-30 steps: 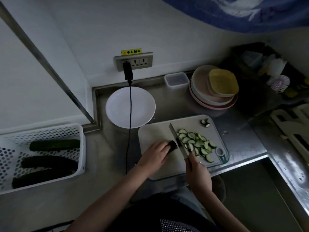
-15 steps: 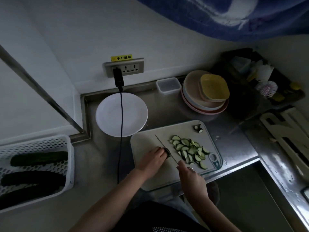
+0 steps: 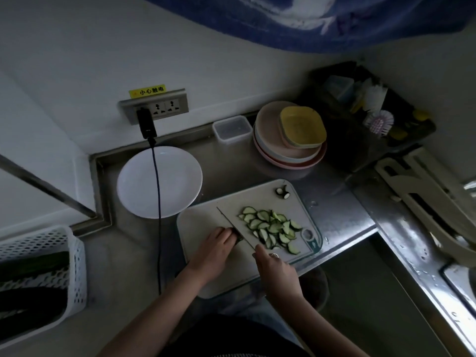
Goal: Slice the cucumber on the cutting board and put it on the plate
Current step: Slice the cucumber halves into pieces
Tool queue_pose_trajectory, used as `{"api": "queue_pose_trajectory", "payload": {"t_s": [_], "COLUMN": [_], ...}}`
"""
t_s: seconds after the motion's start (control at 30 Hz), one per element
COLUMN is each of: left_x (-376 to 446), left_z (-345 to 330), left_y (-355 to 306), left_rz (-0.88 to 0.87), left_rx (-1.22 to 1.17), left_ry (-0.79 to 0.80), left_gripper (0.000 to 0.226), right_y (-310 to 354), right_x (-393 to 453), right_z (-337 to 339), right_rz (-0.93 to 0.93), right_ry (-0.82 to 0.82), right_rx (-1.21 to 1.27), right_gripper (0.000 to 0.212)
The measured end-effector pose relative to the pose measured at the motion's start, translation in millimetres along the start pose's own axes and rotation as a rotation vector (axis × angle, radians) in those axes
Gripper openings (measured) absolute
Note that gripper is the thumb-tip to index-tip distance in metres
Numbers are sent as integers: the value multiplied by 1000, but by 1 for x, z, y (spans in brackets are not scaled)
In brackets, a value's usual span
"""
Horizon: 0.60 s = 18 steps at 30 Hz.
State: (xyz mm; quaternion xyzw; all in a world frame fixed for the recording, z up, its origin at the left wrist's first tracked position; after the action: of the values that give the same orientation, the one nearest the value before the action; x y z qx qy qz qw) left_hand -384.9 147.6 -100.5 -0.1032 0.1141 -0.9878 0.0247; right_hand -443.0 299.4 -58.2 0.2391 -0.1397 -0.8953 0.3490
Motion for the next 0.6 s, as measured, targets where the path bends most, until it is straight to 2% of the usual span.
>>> {"api": "queue_pose_trajectory", "payload": {"t_s": [0.13,0.27,0.4,0.5,0.6], "left_x": [-1,0,0,1,-1], "left_z": [-2,-3,-3,-1,-2], "left_y": [1,1,0,0,-1], "left_rz": [18,19,46,47,41], "left_rx": [-7,-15,12,49,45], "left_ry": [23,28,10,-9,-36], "left_gripper": [73,72,44,42,41], "right_y": [-1,-4,-9,-11,-12], "right_x": [2,6,10,10,12], "right_z": [3,0,-7,-8,-4], "right_rz": [29,29,-42,-46,-52], "right_ry": [6,28,94,119,103], "right_rx": [5,15,47,24,96], "right_gripper": [13,18,17,24,14]}}
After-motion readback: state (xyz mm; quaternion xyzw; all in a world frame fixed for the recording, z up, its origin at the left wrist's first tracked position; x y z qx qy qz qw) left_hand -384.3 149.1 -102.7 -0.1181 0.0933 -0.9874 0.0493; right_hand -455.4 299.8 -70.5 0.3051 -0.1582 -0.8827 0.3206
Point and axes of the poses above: each hand's wrist, its own x-axis towards the middle knuckle, its own z-axis out of the back of the hand, y = z × x, the point moved 3 cm from there along x, towards the middle knuckle, and after that the axes turned 9 degrees about x, right-handed, at the moved point
